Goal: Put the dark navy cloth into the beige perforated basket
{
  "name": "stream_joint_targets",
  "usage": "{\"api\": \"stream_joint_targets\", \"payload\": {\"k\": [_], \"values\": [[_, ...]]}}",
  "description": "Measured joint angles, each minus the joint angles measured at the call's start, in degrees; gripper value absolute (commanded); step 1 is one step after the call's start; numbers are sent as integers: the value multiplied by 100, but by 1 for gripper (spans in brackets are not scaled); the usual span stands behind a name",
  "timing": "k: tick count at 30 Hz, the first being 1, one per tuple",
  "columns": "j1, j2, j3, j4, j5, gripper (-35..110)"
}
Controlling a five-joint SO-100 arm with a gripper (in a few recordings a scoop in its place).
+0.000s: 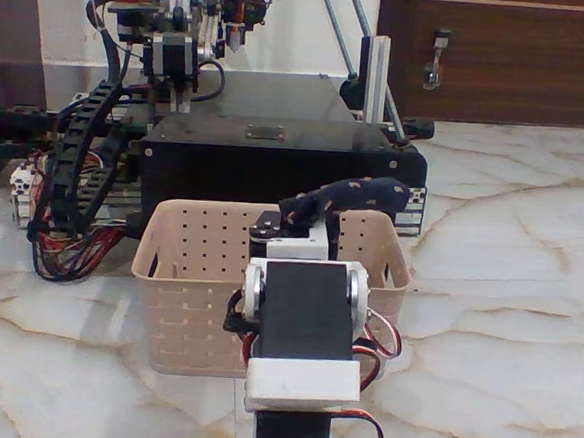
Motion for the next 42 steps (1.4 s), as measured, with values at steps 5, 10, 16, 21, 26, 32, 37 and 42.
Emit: {"api": "stream_joint_targets", "payload": {"k": [5,10,16,21,26,32,37,42], "values": [[0,18,0,545,334,0],[0,18,0,545,334,0],[0,18,0,624,334,0],[-132,18,-976,1661,721,0],[-237,-431,-2320,2681,1459,0],[-439,-932,-3507,3814,2681,0],[-501,-1714,-4632,4588,3533,0],[-501,-2997,-6407,5625,4219,0]]}}
